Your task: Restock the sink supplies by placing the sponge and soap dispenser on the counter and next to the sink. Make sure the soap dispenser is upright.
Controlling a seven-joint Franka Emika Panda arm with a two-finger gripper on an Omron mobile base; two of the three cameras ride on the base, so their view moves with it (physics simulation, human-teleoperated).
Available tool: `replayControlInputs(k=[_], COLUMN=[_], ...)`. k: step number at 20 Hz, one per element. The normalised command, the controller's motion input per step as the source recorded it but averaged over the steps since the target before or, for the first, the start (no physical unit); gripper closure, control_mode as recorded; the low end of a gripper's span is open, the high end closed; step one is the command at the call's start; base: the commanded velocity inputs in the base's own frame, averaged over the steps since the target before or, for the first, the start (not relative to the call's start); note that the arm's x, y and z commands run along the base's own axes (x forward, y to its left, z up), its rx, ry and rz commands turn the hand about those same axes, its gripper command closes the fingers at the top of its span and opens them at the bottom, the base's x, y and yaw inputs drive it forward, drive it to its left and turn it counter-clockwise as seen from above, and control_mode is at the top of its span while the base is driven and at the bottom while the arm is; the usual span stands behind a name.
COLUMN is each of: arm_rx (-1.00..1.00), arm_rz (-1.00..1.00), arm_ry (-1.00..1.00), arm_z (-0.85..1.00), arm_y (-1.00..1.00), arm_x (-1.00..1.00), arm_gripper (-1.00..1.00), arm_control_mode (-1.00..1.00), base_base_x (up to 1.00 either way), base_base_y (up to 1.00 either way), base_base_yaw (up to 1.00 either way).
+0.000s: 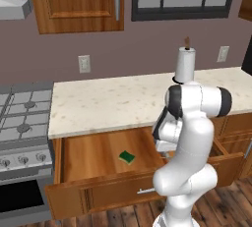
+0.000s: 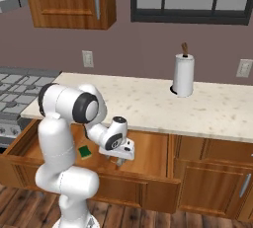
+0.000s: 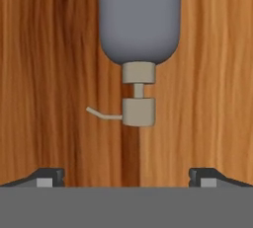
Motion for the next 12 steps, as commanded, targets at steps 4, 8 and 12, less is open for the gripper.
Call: replayControlInputs(k=[4,8,12], arm_rx=[0.00,0.00,0.00], arm_rz=[0.00,0.00,0.00], arm_ry=[-0.03,-0.02,-0.04], arm_z=[-0.10,-0.24,-0.29], arm_y=[0.00,0.00,0.00], arm_x=[0.24,0.28,0.25], arm_gripper=[-1.00,-1.00,-1.00], arm_control_mode=[-1.00,-1.00,-1.00], base_base_x=[0.00,0.00,0.00], base_base_y=[0.00,0.00,0.00], base_base_yaw=[0.00,0.00,0.00])
